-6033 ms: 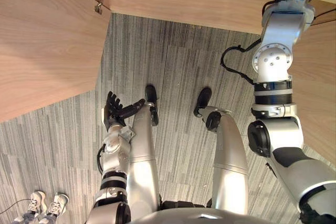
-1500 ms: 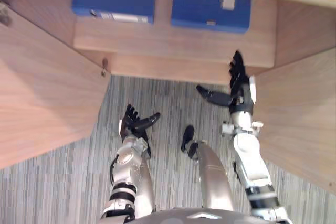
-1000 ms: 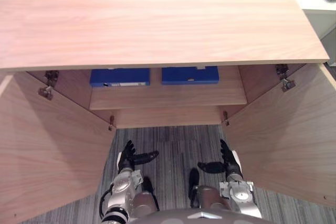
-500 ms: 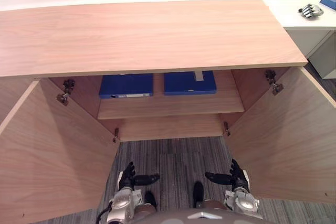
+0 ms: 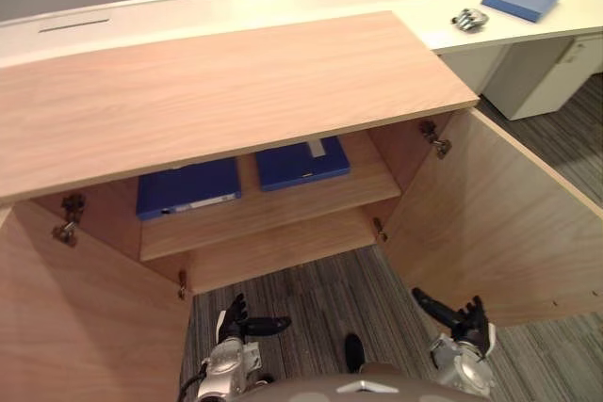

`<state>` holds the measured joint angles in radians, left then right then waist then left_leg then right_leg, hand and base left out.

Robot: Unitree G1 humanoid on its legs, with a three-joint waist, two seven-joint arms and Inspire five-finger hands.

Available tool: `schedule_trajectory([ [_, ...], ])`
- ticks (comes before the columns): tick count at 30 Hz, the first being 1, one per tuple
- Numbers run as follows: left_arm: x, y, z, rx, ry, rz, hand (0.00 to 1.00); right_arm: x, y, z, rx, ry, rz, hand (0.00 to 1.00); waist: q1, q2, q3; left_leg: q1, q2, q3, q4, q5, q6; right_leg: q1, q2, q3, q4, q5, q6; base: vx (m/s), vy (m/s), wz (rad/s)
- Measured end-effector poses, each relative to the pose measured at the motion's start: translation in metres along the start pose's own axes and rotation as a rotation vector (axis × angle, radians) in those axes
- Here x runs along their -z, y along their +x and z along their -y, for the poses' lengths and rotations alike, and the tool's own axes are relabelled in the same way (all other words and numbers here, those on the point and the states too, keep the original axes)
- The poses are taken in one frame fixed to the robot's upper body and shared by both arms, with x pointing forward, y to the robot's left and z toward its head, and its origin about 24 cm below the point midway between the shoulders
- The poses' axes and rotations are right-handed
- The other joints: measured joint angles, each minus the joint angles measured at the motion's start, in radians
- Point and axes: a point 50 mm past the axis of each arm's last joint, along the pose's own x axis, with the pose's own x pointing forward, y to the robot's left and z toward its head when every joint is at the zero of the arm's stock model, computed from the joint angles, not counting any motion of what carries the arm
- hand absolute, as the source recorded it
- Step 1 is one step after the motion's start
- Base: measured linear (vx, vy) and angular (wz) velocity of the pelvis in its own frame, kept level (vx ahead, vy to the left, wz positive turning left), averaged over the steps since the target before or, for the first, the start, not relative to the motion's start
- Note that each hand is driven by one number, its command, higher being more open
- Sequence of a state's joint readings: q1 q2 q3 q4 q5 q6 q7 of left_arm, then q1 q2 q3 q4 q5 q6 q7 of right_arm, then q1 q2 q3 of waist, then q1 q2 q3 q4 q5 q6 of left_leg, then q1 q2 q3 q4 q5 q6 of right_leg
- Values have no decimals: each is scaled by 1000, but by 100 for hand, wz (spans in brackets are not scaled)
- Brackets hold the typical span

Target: Walk over to the cabinet, pick up the folder, carry it to the office cabinet, place the folder inside the office cabinet, then close the office cabinet door

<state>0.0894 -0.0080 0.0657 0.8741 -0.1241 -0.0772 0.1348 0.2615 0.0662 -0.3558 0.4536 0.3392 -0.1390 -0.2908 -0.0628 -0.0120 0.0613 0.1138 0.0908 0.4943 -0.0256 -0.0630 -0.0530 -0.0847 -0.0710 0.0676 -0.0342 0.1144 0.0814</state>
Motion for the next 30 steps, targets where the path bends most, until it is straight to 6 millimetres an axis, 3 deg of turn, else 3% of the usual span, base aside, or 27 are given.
schedule_trajectory([
  [4,-7,0,14,18,-48,22,100,-21,-2,23,112,68,102,100,-4,4,-13,30,15,66,36,-40,-13,-6,18,57,43,-24,1,24,0,-43],
  [7,-13,1,17,19,-62,40,100,-31,-2,29,156,93,150,100,-14,3,-15,45,27,102,46,-50,-21,-15,34,90,57,-30,-3,32,-18,-39],
  [14,-19,3,13,13,-76,62,100,-66,-3,24,143,147,285,100,-27,8,-17,62,49,163,53,-57,-32,-37,71,138,80,-35,-11,17,-43,-26],
  [18,-15,2,13,30,-48,55,100,-88,-2,3,61,191,367,100,-27,13,-14,67,49,182,54,-58,-34,-45,78,155,84,-36,-12,-6,-26,-12],
  [21,-14,1,13,43,-47,51,100,-96,0,-9,19,212,390,100,-26,19,-10,63,46,188,53,-58,-34,-55,78,162,85,-35,-12,-5,-22,-8],
  [30,-3,0,14,69,1,13,100,-111,5,-11,-40,185,436,100,-46,30,-3,45,39,204,50,-60,-31,-76,78,182,79,-25,-11,11,-11,-7],
])
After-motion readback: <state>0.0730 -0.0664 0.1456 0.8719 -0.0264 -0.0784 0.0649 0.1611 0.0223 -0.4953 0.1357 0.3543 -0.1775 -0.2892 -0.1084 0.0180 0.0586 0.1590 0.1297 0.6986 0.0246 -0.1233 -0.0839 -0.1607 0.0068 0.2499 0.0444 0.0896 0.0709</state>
